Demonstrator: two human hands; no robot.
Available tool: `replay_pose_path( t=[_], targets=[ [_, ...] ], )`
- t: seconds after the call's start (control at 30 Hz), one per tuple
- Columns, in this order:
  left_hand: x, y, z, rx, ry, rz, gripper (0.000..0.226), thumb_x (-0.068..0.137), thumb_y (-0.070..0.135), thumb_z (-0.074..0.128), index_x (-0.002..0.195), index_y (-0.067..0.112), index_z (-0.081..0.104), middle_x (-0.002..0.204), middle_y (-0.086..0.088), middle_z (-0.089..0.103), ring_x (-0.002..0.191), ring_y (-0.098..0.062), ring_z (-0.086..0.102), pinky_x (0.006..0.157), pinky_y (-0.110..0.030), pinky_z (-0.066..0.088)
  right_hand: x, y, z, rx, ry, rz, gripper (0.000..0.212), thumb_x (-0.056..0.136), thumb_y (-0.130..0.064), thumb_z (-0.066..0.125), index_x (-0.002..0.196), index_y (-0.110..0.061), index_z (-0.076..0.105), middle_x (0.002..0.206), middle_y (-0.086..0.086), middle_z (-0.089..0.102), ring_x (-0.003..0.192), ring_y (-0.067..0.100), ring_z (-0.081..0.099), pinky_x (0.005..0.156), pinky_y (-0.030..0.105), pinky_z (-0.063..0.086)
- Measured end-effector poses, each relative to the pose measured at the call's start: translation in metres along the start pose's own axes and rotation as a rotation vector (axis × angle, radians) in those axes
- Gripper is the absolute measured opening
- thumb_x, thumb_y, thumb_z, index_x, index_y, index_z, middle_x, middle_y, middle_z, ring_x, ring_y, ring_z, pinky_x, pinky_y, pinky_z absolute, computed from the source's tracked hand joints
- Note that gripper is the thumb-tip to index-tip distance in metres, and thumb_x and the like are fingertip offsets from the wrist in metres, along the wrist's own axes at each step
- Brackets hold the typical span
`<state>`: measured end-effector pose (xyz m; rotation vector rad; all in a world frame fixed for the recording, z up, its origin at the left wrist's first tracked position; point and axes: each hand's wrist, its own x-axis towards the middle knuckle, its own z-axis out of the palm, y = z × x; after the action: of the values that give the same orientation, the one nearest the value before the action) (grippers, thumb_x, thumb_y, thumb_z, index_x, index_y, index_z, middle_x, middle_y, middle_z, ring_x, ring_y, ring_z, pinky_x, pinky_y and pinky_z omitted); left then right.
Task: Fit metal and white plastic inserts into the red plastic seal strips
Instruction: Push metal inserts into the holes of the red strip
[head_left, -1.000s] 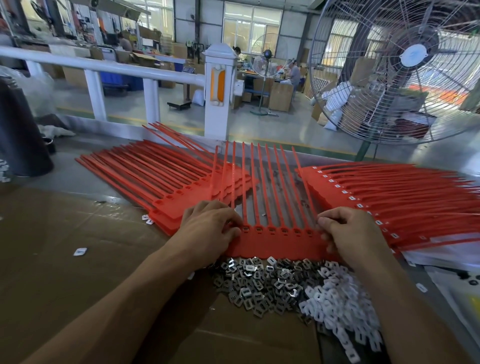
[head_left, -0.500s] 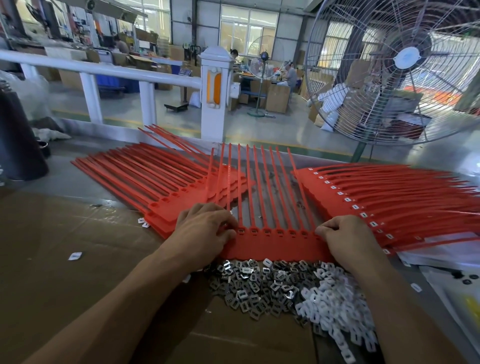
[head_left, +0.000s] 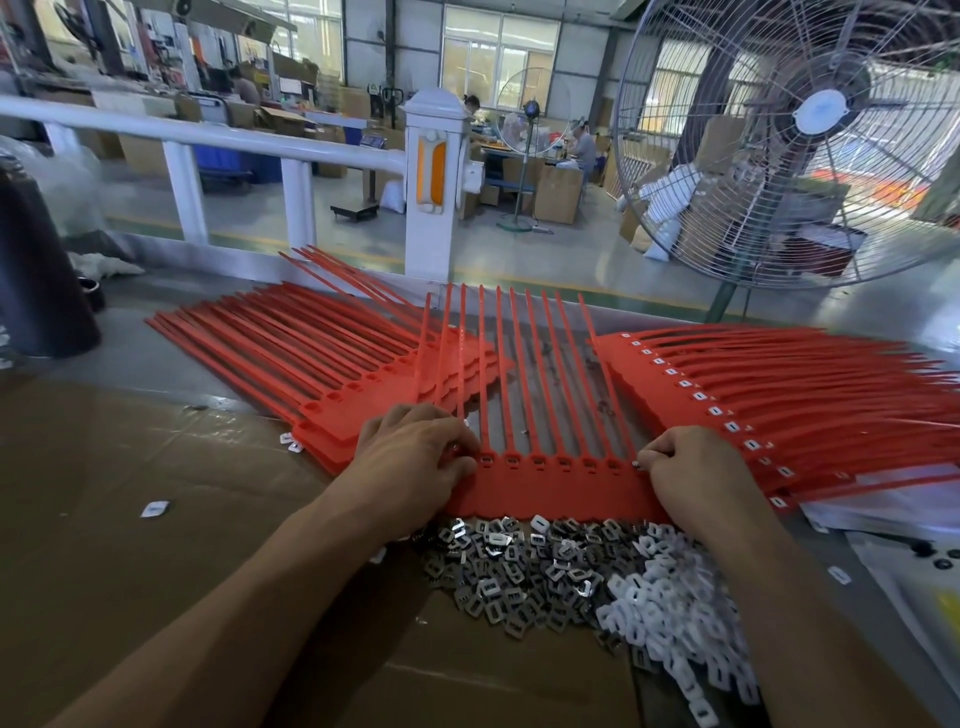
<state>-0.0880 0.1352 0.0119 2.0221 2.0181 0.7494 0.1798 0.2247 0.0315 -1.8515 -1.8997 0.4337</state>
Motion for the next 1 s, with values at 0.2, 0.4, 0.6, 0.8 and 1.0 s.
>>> replay_pose_path(
  t=[0.2,0.4,0.6,0.8,1.0],
  targets=[
    [-0.001,0.001,0.0,-0.005,0.001,-0.002,0.025,0.099,0.047,0.055,0.123,0.045,0.061,0.14,0.022,0.045,0.134,-0.005,0.025,0.112,-0.033,0.013,-0.001,-0.001,0.002,0.064,0.055,-0.007,0.011,0.095,-0.02,0.073,0.085,-0.018,0.078,0.072,-0.001,0.071,0.071,0.016,0.068,0.066,0.031,0.051],
    [-0.002,0.003,-0.002,-0.003,-0.003,-0.008,0.025,0.099,0.047,0.055,0.124,0.045,0.061,0.141,0.021,0.044,0.136,-0.006,0.025,0.115,-0.036,0.013,0.001,-0.001,0.002,0.057,0.073,-0.001,0.008,0.093,-0.023,0.076,0.09,-0.016,0.08,0.075,-0.006,0.066,0.07,0.005,0.057,0.062,0.027,0.041],
    [-0.001,0.002,-0.001,-0.01,0.001,-0.013,0.025,0.099,0.047,0.056,0.123,0.044,0.061,0.141,0.02,0.046,0.135,-0.006,0.026,0.114,-0.035,0.014,-0.001,0.003,0.001,0.092,0.067,-0.009,0.012,0.094,-0.023,0.075,0.082,-0.021,0.077,0.074,-0.007,0.067,0.071,0.003,0.058,0.057,0.021,0.038],
    [-0.001,0.0,-0.001,-0.014,-0.008,-0.022,0.025,0.099,0.048,0.056,0.123,0.046,0.061,0.141,0.021,0.045,0.136,-0.005,0.026,0.116,-0.037,0.014,-0.003,0.006,-0.004,0.126,0.051,-0.022,0.016,0.095,-0.015,0.068,0.087,-0.021,0.08,0.073,-0.006,0.07,0.072,0.014,0.068,0.063,0.026,0.05],
    [-0.001,0.0,0.0,-0.009,-0.004,-0.02,0.025,0.098,0.047,0.057,0.123,0.046,0.062,0.142,0.02,0.045,0.135,-0.005,0.025,0.11,-0.033,0.012,-0.006,0.002,-0.01,0.092,-0.048,0.004,0.021,0.096,-0.011,0.065,0.097,-0.022,0.082,0.079,-0.002,0.07,0.077,0.017,0.068,0.069,0.025,0.049]
  ],
)
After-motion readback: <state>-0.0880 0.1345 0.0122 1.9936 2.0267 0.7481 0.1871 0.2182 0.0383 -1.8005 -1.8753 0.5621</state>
